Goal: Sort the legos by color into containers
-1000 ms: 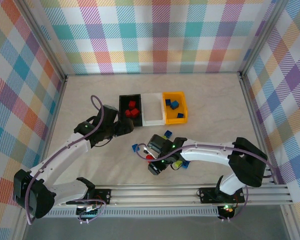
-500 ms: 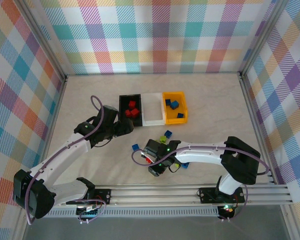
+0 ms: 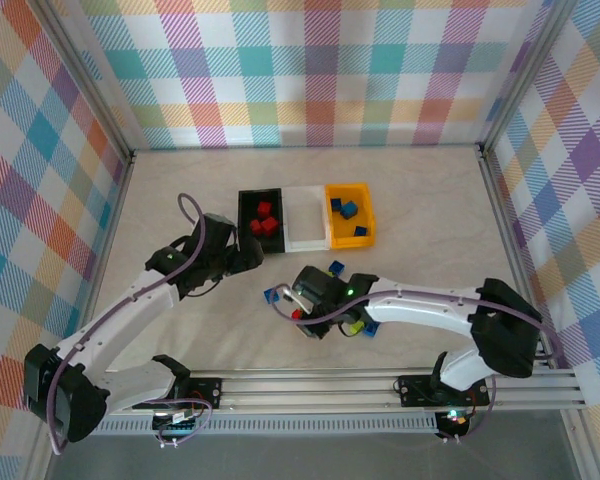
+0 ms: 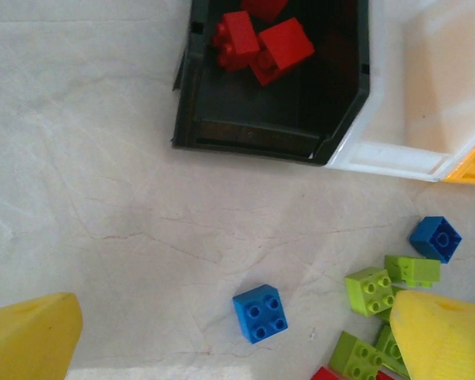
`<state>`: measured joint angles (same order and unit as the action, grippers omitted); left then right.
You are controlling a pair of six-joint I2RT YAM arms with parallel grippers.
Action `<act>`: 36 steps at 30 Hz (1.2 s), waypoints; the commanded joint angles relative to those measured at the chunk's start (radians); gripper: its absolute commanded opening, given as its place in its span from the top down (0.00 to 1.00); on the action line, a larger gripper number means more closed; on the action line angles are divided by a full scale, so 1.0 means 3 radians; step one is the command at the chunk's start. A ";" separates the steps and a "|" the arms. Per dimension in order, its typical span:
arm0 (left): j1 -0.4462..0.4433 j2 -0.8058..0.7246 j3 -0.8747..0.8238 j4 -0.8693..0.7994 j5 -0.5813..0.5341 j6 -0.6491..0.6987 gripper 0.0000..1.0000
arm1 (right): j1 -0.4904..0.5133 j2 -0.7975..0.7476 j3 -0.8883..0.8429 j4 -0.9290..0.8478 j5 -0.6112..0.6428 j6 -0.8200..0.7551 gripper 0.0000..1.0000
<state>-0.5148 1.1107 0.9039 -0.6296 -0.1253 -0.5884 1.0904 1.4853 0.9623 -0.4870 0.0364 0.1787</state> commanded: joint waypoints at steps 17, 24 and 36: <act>0.0013 -0.0319 -0.0327 -0.0035 0.0181 0.0014 0.00 | -0.1116 0.2247 0.3069 0.0249 -0.0275 0.0437 0.78; -0.0057 -0.0252 -0.0316 0.0005 0.0309 0.0103 0.00 | -0.1199 0.2299 0.3236 0.0450 -0.0525 0.0641 0.41; -0.0679 0.0421 -0.0083 0.0220 0.0308 0.0113 0.05 | -0.1446 0.0647 0.1298 0.0987 -0.0421 0.0881 0.31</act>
<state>-0.6838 1.1873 0.8482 -0.5911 -0.0399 -0.5625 0.6670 1.7744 1.4609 -0.2508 -0.0975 0.4194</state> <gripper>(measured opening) 0.962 0.690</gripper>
